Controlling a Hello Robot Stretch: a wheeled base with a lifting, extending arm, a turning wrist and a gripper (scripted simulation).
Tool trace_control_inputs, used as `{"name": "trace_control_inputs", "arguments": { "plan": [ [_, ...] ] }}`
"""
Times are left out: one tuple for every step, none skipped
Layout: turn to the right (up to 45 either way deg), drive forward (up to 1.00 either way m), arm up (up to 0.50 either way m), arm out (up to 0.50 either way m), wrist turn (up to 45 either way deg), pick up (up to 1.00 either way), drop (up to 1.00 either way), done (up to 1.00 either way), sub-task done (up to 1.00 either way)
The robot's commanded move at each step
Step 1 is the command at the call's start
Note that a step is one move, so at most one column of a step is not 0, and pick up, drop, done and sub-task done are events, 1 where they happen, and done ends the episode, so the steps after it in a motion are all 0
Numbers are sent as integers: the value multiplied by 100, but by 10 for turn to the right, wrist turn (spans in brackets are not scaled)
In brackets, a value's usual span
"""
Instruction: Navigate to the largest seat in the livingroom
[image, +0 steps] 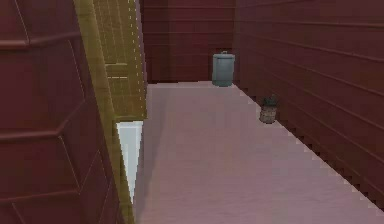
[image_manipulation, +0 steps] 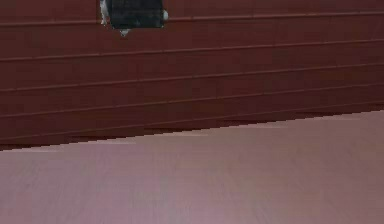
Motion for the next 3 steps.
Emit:
{"name": "trace_control_inputs", "arguments": {
  "plan": [
    [0,5,0,0,0,0,0,0,0],
    [330,0,0,0,0,0,0,0,0],
    [30,0,0,0,0,0,0,0,0]
  ]
}}
